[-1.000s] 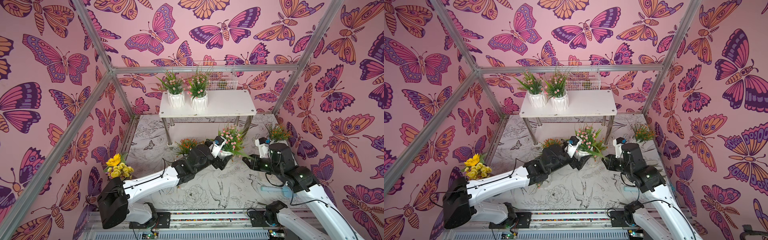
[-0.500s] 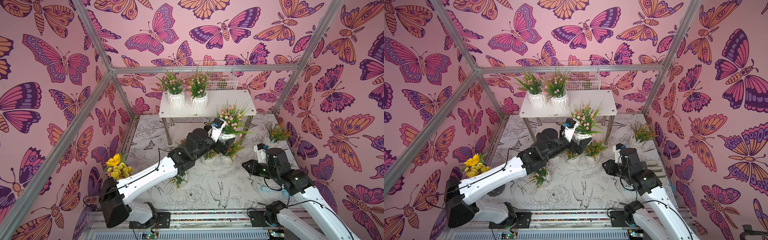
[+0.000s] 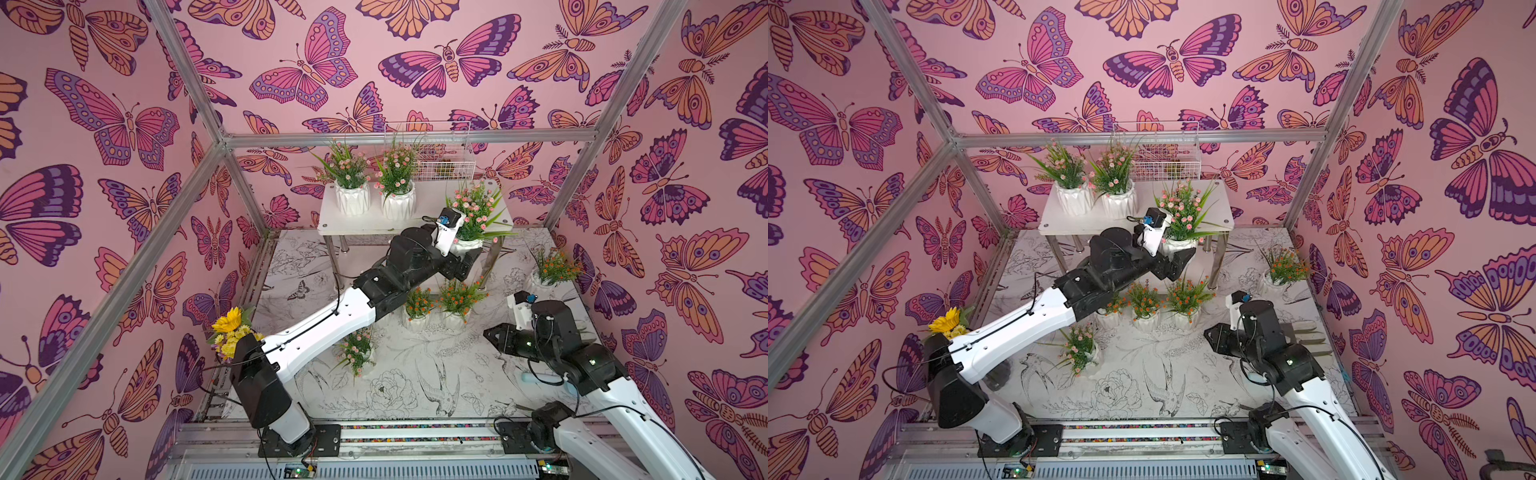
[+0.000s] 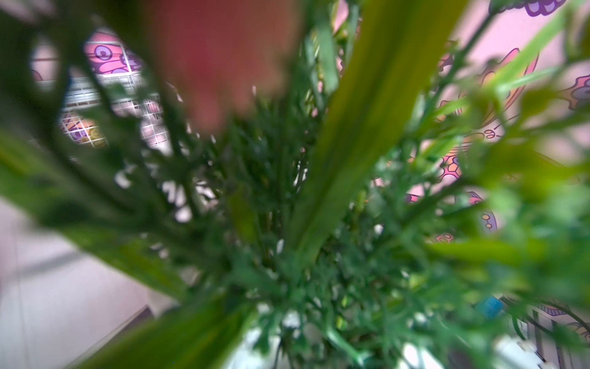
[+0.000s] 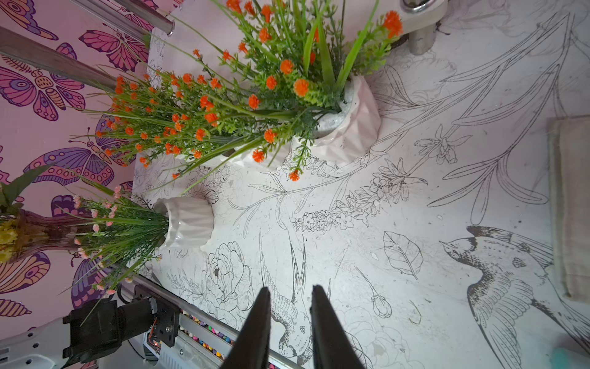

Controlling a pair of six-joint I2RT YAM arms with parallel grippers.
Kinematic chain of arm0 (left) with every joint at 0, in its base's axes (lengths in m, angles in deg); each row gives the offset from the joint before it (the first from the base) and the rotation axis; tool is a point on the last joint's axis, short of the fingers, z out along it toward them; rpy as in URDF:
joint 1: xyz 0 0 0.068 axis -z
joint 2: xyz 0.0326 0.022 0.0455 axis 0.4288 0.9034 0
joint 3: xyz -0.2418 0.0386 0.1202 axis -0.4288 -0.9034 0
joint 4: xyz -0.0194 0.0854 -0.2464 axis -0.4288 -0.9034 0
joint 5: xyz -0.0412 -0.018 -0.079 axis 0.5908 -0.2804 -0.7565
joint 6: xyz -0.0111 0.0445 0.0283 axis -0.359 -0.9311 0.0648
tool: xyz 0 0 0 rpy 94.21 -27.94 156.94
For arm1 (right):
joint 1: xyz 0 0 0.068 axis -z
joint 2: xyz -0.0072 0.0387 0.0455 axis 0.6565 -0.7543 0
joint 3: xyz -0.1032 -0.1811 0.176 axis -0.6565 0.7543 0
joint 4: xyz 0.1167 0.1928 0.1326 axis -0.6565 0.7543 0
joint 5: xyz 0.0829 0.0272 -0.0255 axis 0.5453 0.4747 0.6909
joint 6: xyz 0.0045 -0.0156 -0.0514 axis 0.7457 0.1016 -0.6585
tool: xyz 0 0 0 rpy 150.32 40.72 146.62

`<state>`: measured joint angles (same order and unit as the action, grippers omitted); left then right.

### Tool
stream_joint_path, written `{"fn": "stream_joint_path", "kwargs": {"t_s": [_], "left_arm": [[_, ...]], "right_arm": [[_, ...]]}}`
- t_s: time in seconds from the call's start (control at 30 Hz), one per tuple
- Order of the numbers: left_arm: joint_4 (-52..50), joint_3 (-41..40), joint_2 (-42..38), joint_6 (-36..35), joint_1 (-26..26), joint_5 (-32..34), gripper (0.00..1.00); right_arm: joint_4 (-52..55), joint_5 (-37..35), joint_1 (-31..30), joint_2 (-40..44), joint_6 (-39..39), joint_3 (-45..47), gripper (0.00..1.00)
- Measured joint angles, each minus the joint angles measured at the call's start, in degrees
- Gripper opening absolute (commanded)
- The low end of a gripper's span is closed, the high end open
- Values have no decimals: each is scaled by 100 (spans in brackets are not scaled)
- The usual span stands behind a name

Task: Place the baby's breath potted plants on the rack by color
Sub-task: Place the baby's breath potted plant on the rack.

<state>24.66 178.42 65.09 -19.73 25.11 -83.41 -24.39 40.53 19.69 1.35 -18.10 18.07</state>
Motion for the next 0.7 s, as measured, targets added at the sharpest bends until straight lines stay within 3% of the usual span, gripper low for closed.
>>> {"fn": "stream_joint_path", "kwargs": {"t_s": [0.4,0.7], "left_arm": [[-15,708,564,-9,-181,138,38],[79,1268,1106,-107,-184,861,38]], "right_arm": [[-11,26,0,11,7,160,24],[-31,28,2,210,98,302,24]]}}
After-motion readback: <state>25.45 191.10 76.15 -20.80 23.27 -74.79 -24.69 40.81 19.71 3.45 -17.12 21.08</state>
